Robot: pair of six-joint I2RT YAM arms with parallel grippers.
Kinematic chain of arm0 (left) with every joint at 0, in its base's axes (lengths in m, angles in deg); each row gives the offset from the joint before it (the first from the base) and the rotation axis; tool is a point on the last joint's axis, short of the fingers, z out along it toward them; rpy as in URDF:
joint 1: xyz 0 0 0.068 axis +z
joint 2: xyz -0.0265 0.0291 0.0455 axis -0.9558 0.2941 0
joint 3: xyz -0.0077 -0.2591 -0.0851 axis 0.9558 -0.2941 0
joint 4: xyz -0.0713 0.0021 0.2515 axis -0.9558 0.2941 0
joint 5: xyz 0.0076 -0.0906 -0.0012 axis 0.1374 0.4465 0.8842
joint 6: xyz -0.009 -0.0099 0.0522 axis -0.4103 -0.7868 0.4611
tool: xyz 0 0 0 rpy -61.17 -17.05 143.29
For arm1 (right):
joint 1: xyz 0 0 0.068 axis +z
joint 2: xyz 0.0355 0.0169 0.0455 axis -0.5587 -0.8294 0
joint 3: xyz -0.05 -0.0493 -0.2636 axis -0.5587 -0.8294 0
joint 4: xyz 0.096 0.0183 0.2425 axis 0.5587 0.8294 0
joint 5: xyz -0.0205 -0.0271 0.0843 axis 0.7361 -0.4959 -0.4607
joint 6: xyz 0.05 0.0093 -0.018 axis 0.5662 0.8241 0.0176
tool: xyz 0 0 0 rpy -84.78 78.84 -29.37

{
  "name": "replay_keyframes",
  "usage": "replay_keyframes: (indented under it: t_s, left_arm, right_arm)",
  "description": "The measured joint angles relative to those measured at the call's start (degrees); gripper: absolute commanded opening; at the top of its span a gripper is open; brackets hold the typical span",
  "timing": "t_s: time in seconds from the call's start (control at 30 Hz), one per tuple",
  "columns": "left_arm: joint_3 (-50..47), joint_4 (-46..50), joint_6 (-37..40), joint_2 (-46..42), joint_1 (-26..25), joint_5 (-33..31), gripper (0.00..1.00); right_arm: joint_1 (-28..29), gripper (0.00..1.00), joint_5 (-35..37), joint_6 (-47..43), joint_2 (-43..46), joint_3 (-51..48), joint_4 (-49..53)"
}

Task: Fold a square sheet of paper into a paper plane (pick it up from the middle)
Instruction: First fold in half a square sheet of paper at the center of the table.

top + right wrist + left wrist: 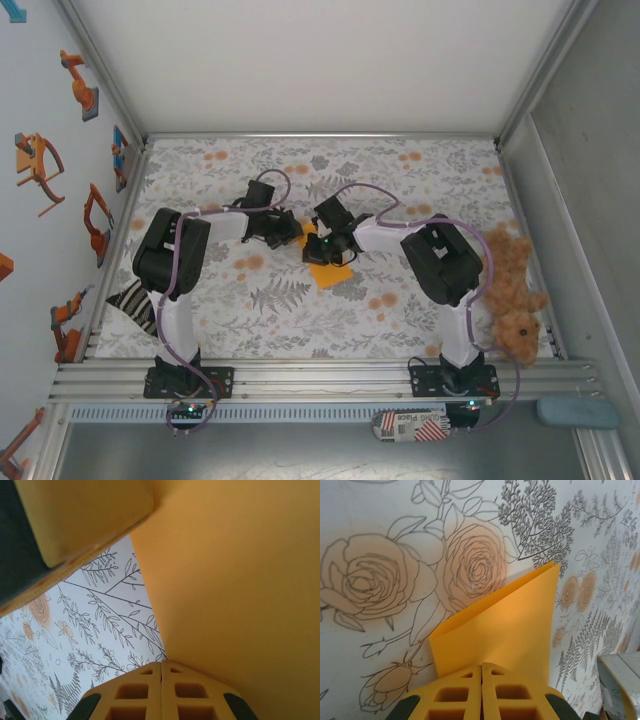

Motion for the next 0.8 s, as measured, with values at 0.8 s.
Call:
replay_keyframes:
  t_s: [0.8]
  left_arm:
    - [1.6, 4.7, 1.0, 0.9, 0.2, -1.0, 0.07]
  right_arm:
    - [-0.5, 0.02, -5.4, -2.3, 4.7, -8.3, -2.1]
